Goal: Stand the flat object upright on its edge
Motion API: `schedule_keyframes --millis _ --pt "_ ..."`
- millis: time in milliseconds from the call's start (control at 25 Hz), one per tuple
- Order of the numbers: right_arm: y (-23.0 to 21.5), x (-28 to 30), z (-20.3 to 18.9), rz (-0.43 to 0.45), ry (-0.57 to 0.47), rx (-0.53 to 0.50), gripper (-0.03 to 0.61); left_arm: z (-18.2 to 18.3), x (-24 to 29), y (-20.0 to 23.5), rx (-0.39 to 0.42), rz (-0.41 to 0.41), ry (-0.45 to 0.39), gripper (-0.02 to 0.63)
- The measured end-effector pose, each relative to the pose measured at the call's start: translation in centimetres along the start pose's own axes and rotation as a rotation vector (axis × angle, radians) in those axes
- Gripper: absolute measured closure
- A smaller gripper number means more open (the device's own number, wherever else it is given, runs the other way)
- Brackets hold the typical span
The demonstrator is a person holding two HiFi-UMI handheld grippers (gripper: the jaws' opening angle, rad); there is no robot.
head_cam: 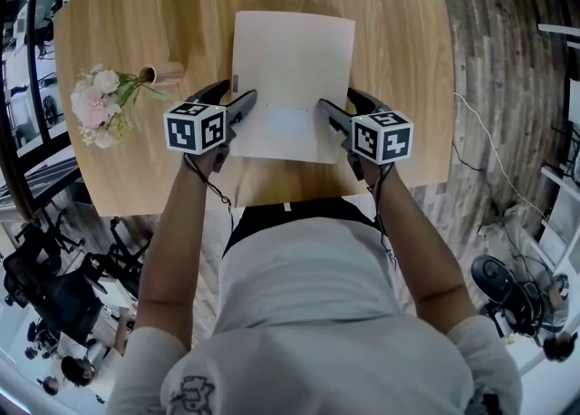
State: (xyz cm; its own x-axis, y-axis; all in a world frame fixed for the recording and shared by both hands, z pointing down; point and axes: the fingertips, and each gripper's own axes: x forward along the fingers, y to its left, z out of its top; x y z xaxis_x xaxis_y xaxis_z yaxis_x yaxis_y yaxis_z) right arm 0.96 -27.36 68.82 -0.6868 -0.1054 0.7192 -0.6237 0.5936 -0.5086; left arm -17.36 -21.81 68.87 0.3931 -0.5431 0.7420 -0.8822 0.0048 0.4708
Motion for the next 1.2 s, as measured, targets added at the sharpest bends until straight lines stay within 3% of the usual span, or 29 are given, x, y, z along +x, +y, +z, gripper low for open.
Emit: schedule_keyframes --millis 200,680,1200 --pt "-0.2 0.4 -0.1 -0.001 0.000 0.002 0.259 -0.3 0.7 -0.1 -0.055 -0.053 0.006 0.324" --pt "0.5 0.1 0.1 -0.022 0.018 -0.077 0.284 -1.1 -0.1 -0.8 -0.029 0.010 -0.012 0.328" --pt "2.2 -4.4 4.9 -0.079 -0.086 -0.253 0.296 2.7 -3.7 -4.6 0.123 0.097 -0.100 0.328"
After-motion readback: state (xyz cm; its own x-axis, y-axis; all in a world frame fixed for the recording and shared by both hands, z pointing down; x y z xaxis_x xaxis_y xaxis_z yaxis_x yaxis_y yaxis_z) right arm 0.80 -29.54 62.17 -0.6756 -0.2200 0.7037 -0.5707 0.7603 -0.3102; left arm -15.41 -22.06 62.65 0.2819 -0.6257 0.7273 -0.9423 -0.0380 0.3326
